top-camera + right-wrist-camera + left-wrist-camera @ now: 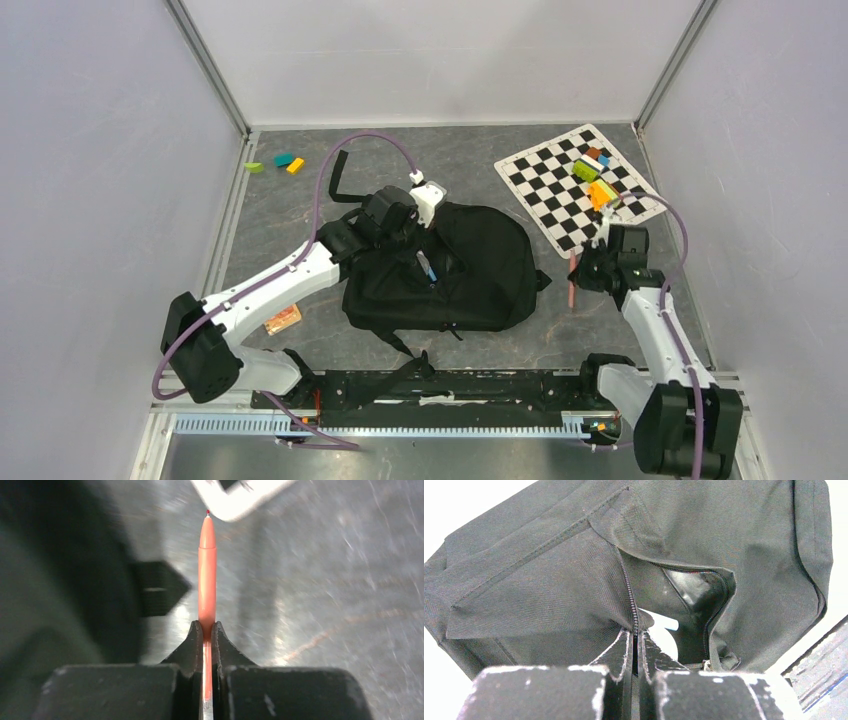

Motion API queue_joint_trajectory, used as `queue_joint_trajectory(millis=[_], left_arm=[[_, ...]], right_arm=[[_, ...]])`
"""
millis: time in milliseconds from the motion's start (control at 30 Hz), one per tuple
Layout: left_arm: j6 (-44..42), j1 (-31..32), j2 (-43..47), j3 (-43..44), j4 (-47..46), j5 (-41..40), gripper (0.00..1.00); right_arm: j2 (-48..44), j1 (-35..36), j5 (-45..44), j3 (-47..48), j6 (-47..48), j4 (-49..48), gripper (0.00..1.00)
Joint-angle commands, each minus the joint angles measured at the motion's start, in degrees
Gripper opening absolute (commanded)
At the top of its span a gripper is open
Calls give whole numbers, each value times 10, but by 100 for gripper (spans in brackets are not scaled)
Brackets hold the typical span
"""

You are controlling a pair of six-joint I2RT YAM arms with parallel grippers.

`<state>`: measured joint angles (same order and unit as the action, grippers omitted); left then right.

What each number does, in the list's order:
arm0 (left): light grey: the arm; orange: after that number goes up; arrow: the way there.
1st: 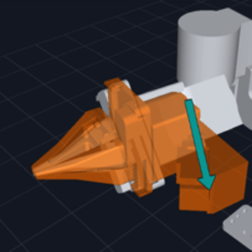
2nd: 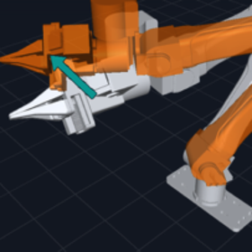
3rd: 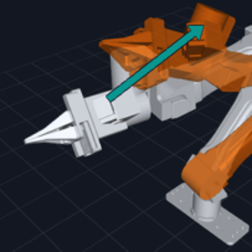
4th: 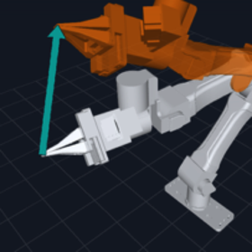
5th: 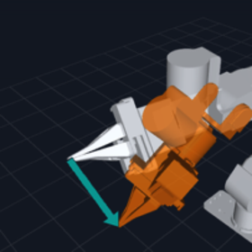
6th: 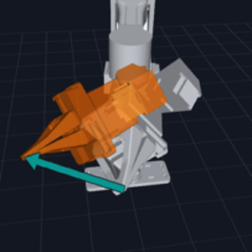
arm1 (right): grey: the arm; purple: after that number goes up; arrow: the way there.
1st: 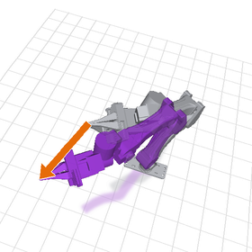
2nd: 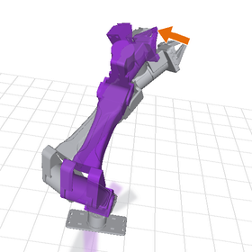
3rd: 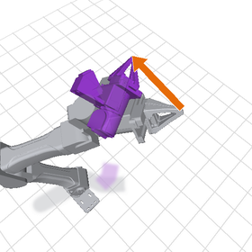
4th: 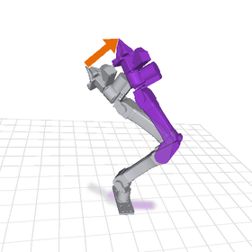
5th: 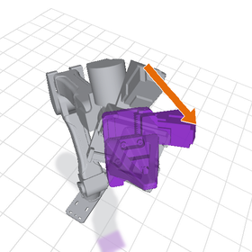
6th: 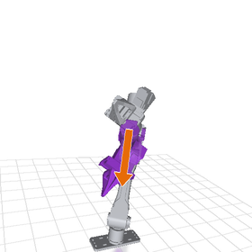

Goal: Pack the student bag
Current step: Pick up the stationery from the center of the board, then place the stationery in the student bag.

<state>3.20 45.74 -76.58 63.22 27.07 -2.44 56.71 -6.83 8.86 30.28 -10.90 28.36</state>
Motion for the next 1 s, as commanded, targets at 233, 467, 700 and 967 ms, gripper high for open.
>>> queue_joint_trajectory(millis=[233,467,700,967], left_arm=[[8,4,25,4,-46,22,2],[6,4,19,4,-44,19,2],[5,4,18,4,-44,19,2],[5,4,21,5,-44,22,2]], right_arm=[[29,250,95,157,-104,1,0],[104,409,111,193,-159,-69,0],[167,472,116,208,-209,-138,0],[224,475,104,244,-230,-174,0]])
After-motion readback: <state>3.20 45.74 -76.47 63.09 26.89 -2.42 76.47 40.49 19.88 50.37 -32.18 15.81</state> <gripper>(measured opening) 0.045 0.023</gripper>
